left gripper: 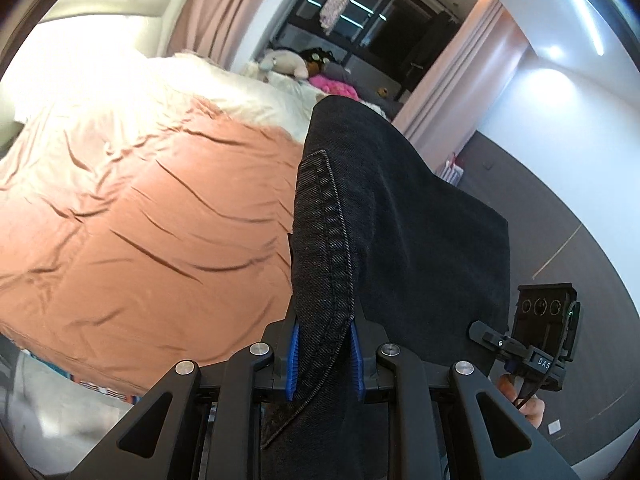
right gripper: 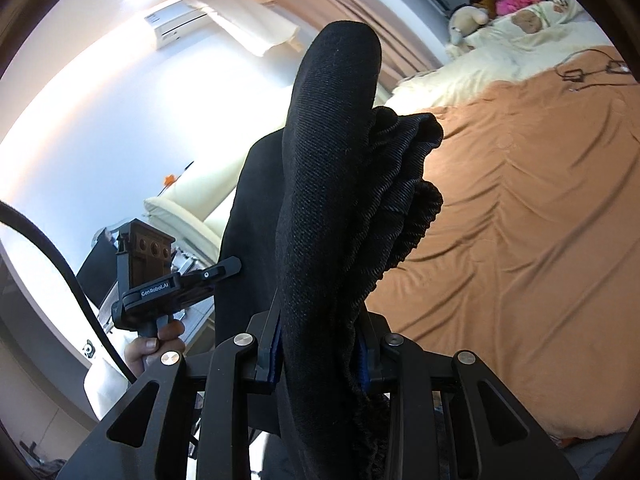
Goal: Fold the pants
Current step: 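Lift the folded pants stack with both tools and carry it toward the headboard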
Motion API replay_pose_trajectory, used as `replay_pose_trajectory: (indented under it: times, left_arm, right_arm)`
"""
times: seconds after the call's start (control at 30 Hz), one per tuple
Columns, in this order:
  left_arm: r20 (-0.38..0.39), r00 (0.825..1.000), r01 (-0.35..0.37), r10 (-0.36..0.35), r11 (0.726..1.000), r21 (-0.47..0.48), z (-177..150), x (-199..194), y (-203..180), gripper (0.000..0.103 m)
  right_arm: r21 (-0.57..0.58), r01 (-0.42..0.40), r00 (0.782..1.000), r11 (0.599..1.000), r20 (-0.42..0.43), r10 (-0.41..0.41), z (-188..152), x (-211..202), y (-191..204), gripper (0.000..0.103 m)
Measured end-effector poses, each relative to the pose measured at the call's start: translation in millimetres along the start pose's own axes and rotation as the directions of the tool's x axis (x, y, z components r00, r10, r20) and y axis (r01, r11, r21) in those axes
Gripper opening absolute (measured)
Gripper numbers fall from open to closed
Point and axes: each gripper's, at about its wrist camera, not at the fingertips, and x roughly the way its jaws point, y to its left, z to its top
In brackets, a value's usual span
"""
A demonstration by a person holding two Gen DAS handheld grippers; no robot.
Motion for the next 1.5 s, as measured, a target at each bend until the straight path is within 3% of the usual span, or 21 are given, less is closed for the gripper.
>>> replay_pose_trajectory:
  times: [0.53, 1.2, 1.5]
  left_arm:
    - [0.111, 0.99, -0.08, 0.09, 0.993, -0.087, 6.7, -84.4, 93.6, 0.022]
    - [0.181, 0.968, -0.132, 0.172, 0.967, -0.216, 36.7, -137.4, 247.2, 0.022]
    - [0.208, 0.938, -0.237, 0.277, 0.951, -0.198, 74.6, -167.6, 300.4, 0.022]
  right_arm:
    - [-0.046, -0.088, 0.993, 0.995, -0.085, 0.084, 18.6, 122.1, 27.5, 0.026]
    - [-0.089, -0.123, 0.972, 0.988, -0.213, 0.102, 39.0, 274.9, 68.6, 0.025]
    - [-0.081, -0.194, 0.953, 0.978, -0.252, 0.168, 49.3, 369.9, 93.6, 0.025]
